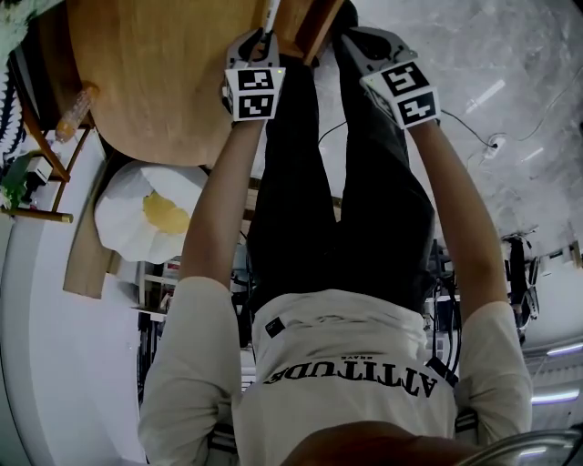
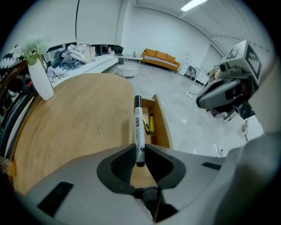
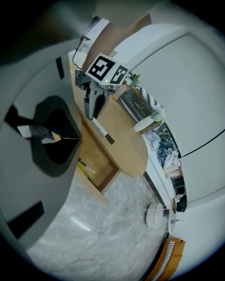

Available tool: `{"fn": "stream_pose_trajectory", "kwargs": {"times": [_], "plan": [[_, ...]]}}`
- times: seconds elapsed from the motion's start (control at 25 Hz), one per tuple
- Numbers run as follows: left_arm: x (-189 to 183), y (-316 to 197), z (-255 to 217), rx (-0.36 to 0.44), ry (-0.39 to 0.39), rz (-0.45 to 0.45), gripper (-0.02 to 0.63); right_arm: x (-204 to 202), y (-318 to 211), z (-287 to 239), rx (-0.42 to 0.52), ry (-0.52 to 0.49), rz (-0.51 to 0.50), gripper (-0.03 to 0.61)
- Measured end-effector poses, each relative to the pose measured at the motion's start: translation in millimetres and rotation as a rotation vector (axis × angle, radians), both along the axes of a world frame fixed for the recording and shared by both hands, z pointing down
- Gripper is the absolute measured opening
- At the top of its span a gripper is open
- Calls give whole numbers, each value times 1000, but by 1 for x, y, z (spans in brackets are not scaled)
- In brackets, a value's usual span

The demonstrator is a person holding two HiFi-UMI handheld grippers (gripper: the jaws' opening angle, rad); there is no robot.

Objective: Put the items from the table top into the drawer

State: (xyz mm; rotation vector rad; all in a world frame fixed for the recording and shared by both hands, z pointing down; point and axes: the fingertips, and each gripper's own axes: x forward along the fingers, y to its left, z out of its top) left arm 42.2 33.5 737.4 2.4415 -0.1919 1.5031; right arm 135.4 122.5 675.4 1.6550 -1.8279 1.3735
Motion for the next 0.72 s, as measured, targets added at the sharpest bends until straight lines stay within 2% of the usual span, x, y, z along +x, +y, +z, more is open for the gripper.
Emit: {"fn": "stream_pose_trajectory", "kwargs": {"times": [0.28,0.48,0.72], "plan": [[1,31,27,-17,-84,53,78,10,15,9,-19,-8,22,21],[6,35,39,-7,-140,32,80,19,24,14,-24,-15,44,21],[14,29,47,5,-158,27,83,27,29,16,-24,-20,41,21]]}}
